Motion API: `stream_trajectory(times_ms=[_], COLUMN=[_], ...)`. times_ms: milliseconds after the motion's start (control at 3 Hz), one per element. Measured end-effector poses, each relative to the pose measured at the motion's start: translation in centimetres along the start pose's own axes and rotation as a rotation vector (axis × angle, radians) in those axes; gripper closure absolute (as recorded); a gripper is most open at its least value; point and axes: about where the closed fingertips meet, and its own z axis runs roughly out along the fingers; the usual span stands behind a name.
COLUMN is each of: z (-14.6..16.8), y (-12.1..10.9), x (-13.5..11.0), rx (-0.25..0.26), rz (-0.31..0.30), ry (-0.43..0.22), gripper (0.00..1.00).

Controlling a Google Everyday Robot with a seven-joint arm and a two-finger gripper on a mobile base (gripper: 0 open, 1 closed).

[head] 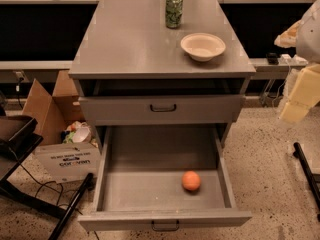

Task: Pick orange from middle drawer and place on counter

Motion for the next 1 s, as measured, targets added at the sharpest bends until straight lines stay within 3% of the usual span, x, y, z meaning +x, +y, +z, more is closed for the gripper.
stream_trajectory(times_ms=[333, 1000], z=[0.1, 10.2], y=[0.0, 0.5], x=[-0.1, 1.6], rx=[0.003, -0.045], rz=[0.001, 0.038], ry=[0.0, -0.003], gripper=[0.0, 0.0])
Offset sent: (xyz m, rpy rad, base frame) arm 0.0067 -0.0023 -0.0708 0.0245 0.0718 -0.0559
